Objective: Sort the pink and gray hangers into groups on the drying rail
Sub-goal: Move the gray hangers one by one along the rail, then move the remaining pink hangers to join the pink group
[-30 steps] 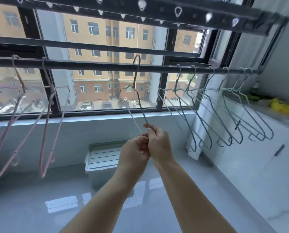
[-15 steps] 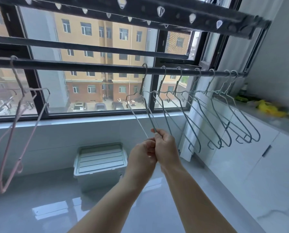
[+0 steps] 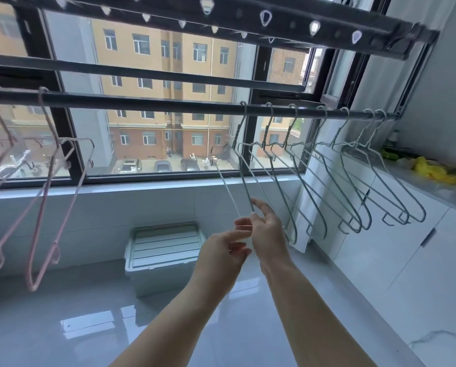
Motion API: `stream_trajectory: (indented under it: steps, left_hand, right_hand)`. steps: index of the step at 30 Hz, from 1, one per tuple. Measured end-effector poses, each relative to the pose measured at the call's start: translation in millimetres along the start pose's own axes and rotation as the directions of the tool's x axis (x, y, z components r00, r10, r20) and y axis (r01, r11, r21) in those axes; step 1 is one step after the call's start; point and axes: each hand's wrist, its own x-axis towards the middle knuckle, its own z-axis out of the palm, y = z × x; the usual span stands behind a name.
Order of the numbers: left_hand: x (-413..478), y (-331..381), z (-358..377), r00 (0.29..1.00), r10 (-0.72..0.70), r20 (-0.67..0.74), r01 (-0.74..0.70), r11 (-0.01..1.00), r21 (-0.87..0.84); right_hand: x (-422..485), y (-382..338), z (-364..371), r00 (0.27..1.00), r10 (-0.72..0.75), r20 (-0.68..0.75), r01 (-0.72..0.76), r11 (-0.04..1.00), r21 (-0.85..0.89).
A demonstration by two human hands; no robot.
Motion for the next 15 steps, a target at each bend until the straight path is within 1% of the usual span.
stream_trajectory:
  steps: [2,3,4,5,6,7,8,9,10,11,12,13,15]
  left_hand:
    - [-6.4,-4.6,-22.4,0.998,-0.029,-0.056,0.031,0.999,0.029]
    - [-9.7,-6.9,-36.9,0.996,-0.021,-0.091,0.025,0.999,0.041]
    - [-13.7,-8.8,-53.5,0.991,0.002,-0.137,0.007,0.998,0.061]
    - [-18.4,-10.8,-71.7,0.979,0.032,-0.201,-0.012,0.995,0.099]
    - [-23.7,-13.7,-90.8,0.956,0.066,-0.286,-0.020,0.987,0.162]
    - [-29.5,-16.7,-109.9,0.918,0.101,-0.384,-0.005,0.970,0.242]
    - [-35.8,-20.4,-128.7,0.867,0.130,-0.480,0.036,0.947,0.320]
    - [-42.5,-24.7,-146.4,0.815,0.147,-0.560,0.095,0.920,0.380]
    - [-49.1,-29.8,-162.0,0.776,0.147,-0.614,0.162,0.894,0.418]
    - [-56.5,-34.5,-175.3,0.756,0.125,-0.643,0.226,0.871,0.436]
    - [-63.5,-38.7,-186.1,0.753,0.081,-0.653,0.283,0.855,0.434]
    - [-69.3,-42.8,-194.5,0.761,0.019,-0.648,0.335,0.844,0.419]
    - [-79.0,-50.8,-205.1,0.778,-0.126,-0.616,0.431,0.819,0.378]
  right_hand:
    - [-3.4,-0.4,4.9,0.999,-0.033,-0.033,0.030,0.996,-0.080]
    - [-6.1,0.8,8.2,0.993,-0.088,-0.083,0.072,0.980,-0.184]
    - [-10.5,1.1,13.0,0.969,-0.191,-0.155,0.133,0.937,-0.325]
    - [-16.8,0.3,20.3,0.916,-0.338,-0.214,0.215,0.867,-0.449]
    - [-24.6,-1.9,30.5,0.842,-0.486,-0.233,0.307,0.787,-0.535]
    - [-32.2,-4.7,43.7,0.783,-0.585,-0.213,0.385,0.724,-0.572]
    - [-39.2,-7.3,58.8,0.753,-0.638,-0.162,0.457,0.683,-0.570]
    - [-45.8,-9.3,75.1,0.754,-0.652,-0.080,0.521,0.667,-0.532]
    - [-51.6,-10.3,91.9,0.776,-0.630,0.025,0.566,0.678,-0.469]
    - [-57.2,-11.1,109.1,0.801,-0.579,0.151,0.586,0.708,-0.395]
    - [-62.6,-10.8,127.5,0.810,-0.512,0.287,0.585,0.742,-0.328]
    - [-67.6,-10.3,145.5,0.799,-0.434,0.416,0.567,0.773,-0.283]
    - [-75.8,-9.3,182.5,0.749,-0.277,0.601,0.500,0.832,-0.240]
